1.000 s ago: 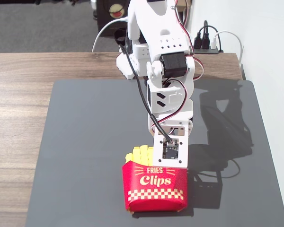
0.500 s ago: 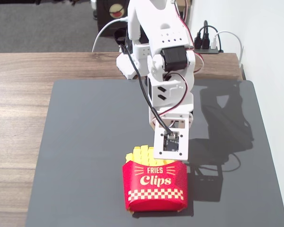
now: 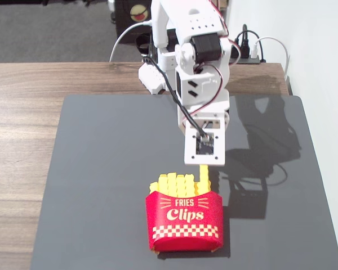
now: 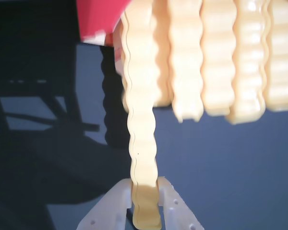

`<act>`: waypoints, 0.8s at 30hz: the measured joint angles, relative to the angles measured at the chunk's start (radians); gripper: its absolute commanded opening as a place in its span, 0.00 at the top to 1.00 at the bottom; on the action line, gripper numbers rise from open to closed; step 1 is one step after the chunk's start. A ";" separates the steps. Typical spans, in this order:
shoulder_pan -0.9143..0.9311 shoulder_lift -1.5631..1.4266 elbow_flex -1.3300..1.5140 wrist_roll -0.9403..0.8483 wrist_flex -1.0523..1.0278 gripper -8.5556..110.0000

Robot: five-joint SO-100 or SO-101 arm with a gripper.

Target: Grab a fry

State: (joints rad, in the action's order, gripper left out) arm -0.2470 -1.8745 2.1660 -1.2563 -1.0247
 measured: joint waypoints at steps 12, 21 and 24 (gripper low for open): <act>-0.015 -0.282 0.192 0.015 -0.071 0.92; -0.009 -0.393 0.183 0.017 -0.152 0.92; 0.017 -0.417 0.160 0.012 -0.181 0.92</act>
State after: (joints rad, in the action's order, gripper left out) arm -0.2301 -2.2918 2.3255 -1.2441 -1.2057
